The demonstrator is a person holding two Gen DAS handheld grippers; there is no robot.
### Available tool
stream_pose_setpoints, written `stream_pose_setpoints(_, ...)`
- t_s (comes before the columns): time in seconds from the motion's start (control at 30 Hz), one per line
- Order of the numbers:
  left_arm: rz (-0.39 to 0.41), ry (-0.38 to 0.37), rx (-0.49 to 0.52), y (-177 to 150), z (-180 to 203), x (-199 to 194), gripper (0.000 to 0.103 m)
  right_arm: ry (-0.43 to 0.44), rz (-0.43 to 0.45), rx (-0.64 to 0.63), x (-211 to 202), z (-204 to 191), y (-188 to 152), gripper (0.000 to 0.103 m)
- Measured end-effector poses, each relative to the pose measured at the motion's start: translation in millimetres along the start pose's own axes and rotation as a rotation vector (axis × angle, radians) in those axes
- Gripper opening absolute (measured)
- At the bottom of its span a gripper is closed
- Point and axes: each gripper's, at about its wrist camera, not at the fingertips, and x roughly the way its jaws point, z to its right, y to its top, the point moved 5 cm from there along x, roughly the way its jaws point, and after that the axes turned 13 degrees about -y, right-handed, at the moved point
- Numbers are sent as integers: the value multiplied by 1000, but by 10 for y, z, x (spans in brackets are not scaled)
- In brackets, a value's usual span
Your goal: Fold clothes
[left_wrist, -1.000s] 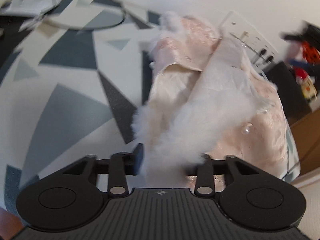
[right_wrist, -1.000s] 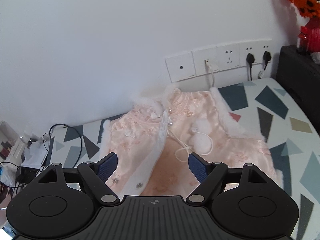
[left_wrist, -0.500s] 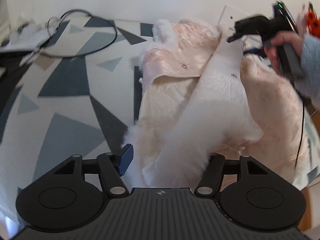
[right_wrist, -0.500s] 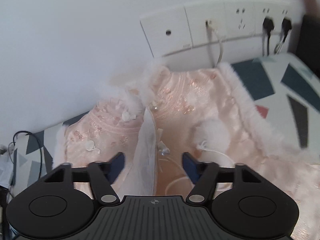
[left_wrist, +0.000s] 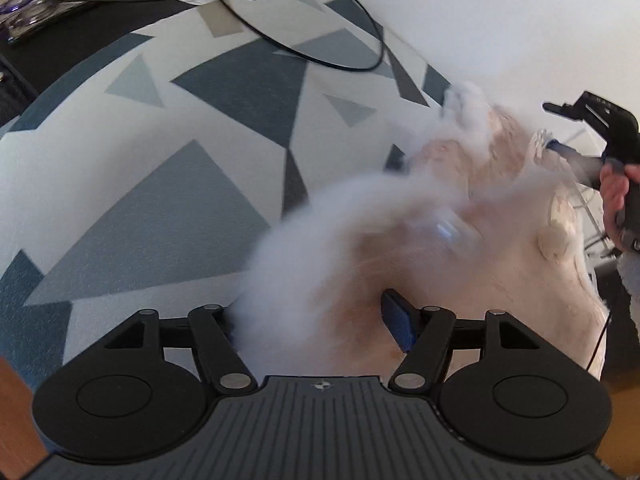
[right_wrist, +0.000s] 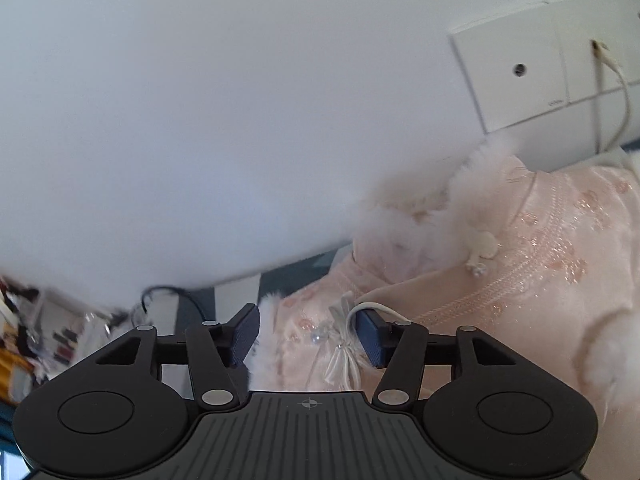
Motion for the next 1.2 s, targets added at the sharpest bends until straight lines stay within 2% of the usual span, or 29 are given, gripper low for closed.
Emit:
stream_pose_setpoints(0.07,0,0,0,-21,3,-3,67,-3,-10,-44,35,-21,-62,57)
stream_pose_setpoints(0.2,-13,-32,-17,-72,3,-11,67,-31,-54,-72,95,25,-192,57)
stream_pose_setpoints(0.37,-43,-98,-45,-114,-33,-39,67,-46,-16,-85,-206,265,-290,60)
stream_pose_setpoints(0.43,-50,-113,-44,-112,-38,-46,60,-58,26,-86,-434,440,-366,61)
stream_pose_setpoints(0.5,-38,-123,-36,-112,-30,-72,47,-72,79,-93,-686,633,-490,66)
stream_pose_setpoints(0.67,-14,-119,-30,-45,-43,-94,27,-151,172,-76,-1283,1194,-1115,69)
stream_pose_setpoints(0.8,-15,-157,27,29,55,-133,19,-181,192,102,-1732,1715,-1615,69)
stream_pose_setpoints(0.9,21,-178,91,101,172,-197,16,-126,157,282,-2013,2085,-2052,69)
stream_pose_setpoints(1.0,51,-192,140,161,294,-256,14,-80,127,405,-2212,2256,-2574,70)
stream_pose_setpoints(1.1,83,-212,178,199,454,-343,14,19,60,489,-2258,2172,-3145,71)
stream_pose_setpoints(1.2,105,-249,185,226,597,-421,14,103,-14,476,-2147,1873,-3607,72)
